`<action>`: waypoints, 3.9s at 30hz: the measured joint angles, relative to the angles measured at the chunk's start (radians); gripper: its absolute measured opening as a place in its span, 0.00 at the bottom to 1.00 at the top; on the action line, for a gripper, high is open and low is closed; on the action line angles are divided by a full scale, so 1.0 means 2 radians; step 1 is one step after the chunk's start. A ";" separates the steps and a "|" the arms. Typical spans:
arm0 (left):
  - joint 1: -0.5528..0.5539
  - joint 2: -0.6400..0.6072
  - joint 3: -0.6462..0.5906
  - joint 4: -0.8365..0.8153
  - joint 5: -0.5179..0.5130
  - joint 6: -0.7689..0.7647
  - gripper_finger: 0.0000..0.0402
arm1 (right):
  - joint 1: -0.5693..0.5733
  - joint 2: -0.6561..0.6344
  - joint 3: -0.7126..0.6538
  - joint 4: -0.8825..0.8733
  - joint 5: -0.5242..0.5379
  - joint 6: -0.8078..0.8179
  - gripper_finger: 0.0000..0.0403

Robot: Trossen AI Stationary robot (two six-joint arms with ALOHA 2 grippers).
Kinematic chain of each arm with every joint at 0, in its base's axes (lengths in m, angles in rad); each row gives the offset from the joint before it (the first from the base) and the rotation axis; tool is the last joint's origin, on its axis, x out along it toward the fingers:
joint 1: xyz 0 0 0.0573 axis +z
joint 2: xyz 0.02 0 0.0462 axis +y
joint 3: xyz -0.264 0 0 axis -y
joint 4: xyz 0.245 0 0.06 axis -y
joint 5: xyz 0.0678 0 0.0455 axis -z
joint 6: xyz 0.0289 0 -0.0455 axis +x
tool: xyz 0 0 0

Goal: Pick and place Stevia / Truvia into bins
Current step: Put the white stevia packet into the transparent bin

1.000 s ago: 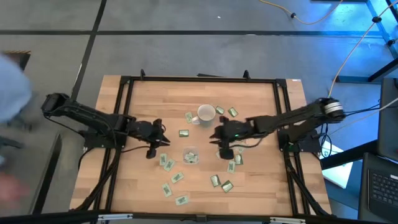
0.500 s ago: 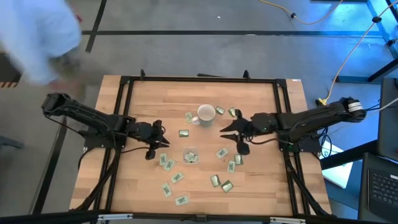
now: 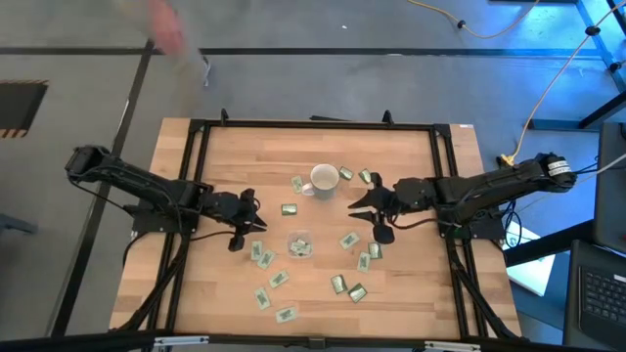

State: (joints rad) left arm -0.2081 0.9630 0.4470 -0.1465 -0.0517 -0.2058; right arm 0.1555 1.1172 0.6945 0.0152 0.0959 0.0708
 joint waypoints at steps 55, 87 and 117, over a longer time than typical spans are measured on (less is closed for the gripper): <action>0.000 0.000 0.000 0.000 0.000 0.000 0.15 | -0.001 -0.018 -0.009 -0.046 0.001 0.005 0.25; 0.000 0.000 0.000 0.006 0.001 0.000 0.22 | -0.001 -0.180 -0.154 0.054 0.032 0.029 0.25; -0.039 0.188 0.002 -0.024 0.037 -0.122 0.27 | -0.001 -0.180 -0.154 0.051 0.032 0.028 0.25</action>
State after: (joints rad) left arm -0.2863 1.3383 0.4519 -0.1955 0.0231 -0.4507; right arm 0.1532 0.7574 0.3862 0.1180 0.1600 0.1265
